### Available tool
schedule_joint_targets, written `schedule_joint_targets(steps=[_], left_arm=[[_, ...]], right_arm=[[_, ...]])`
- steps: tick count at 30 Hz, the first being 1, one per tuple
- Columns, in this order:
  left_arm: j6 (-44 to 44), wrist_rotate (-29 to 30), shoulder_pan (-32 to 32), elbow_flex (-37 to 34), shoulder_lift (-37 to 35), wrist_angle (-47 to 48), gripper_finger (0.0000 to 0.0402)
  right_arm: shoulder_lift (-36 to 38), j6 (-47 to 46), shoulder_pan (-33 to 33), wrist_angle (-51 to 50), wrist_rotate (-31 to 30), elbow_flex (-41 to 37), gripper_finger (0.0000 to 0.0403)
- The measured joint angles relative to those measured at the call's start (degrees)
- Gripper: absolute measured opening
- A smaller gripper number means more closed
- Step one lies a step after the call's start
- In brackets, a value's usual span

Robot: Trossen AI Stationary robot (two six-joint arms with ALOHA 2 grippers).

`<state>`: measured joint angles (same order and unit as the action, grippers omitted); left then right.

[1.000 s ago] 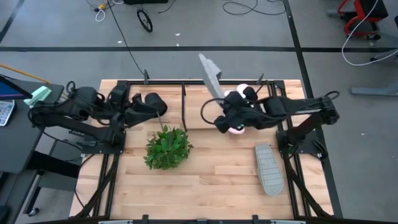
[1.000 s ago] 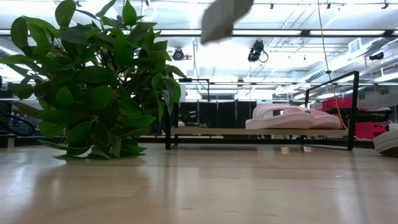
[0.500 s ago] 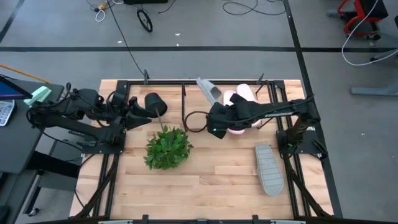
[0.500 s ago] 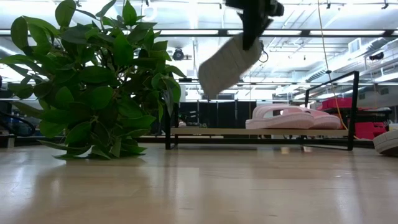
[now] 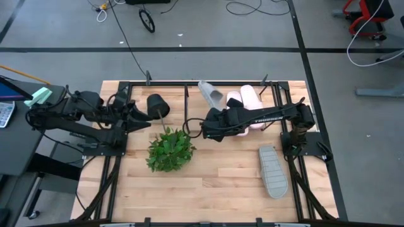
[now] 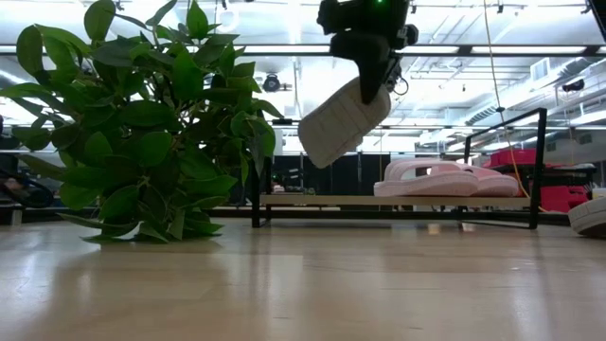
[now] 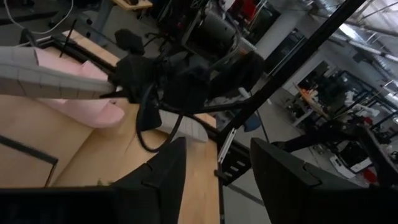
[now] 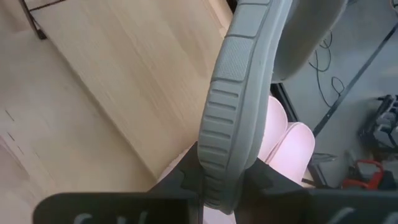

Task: Pick and place slides into the shelf
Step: Put the left gray slide on the shelf

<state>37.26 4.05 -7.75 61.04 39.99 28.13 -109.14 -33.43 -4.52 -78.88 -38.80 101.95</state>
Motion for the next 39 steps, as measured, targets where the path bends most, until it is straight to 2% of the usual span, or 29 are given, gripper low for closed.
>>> schedule_joint_targets(steps=[11, 19, 27, 30, 35, 39], left_arm=[[-0.81, 0.67, 0.02, 0.00, -0.27, 1.10, 0.0178], [-1.87, 8.22, 0.07, 0.00, -0.28, 1.20, 0.0174], [-1.94, 18.12, 0.07, 0.00, -0.26, 1.06, 0.0173], [-1.96, 20.17, 0.07, 0.00, -0.28, 1.04, 0.0173], [-2.61, 21.48, 0.07, 0.00, -0.27, 1.06, 0.0173], [-4.26, 22.60, 0.07, 0.00, -0.26, 1.08, 0.0176]], right_arm=[[-0.58, -1.89, 1.09, 2.73, -1.81, 0.00, 0.0048], [-0.90, 6.16, 4.33, 5.86, -1.38, -0.20, 0.0048], [-0.90, 16.73, 8.03, 9.36, 2.64, -0.22, 0.0048], [-0.90, 20.25, 9.50, 9.30, 4.69, -0.22, 0.0048], [-0.90, 22.41, 11.49, 9.30, 5.16, -0.22, 0.0048], [-0.90, 23.34, 12.58, 9.50, 7.90, -0.22, 0.0048]])
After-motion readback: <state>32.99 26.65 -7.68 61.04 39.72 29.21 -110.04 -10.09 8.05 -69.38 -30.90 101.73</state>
